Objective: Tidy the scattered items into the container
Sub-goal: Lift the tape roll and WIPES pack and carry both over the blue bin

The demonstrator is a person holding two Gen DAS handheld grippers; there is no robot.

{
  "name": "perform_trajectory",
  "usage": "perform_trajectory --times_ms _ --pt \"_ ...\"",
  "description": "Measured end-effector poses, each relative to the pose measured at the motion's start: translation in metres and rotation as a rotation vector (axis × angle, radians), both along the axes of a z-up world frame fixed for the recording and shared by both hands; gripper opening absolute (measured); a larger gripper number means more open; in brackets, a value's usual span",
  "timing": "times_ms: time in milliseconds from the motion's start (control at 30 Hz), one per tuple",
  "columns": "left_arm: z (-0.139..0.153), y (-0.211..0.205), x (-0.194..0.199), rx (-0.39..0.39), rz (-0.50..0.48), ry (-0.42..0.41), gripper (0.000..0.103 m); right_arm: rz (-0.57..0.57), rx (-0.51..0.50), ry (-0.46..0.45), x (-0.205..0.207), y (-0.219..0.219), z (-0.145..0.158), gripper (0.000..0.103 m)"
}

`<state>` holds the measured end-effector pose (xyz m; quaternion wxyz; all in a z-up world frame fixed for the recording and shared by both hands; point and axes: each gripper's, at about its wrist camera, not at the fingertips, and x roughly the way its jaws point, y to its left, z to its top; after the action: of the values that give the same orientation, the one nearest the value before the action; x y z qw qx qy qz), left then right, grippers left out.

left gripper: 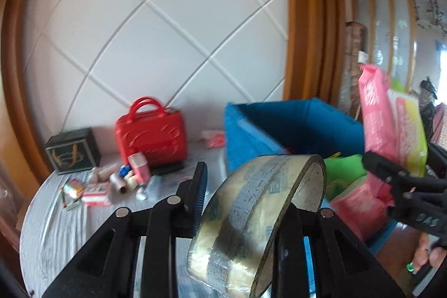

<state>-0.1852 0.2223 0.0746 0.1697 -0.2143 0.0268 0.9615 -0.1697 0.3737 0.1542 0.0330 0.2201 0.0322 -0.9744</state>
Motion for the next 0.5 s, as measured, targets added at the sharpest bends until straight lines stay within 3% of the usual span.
perform_trajectory --times_ms 133,300,400,500 --pt "0.014 0.086 -0.005 0.013 -0.022 -0.002 0.025 -0.025 0.056 -0.017 -0.018 0.083 -0.002 0.082" --pt "0.019 0.172 -0.043 -0.015 -0.016 -0.129 0.025 0.011 0.101 -0.103 -0.069 0.164 -0.005 0.082" --pt "0.009 0.206 -0.076 -0.042 0.011 -0.254 0.025 0.057 0.1 -0.195 -0.103 0.189 -0.014 0.082" --pt "-0.004 0.229 -0.102 -0.083 0.047 -0.329 0.025 0.099 0.098 -0.277 -0.128 0.203 -0.028 0.082"
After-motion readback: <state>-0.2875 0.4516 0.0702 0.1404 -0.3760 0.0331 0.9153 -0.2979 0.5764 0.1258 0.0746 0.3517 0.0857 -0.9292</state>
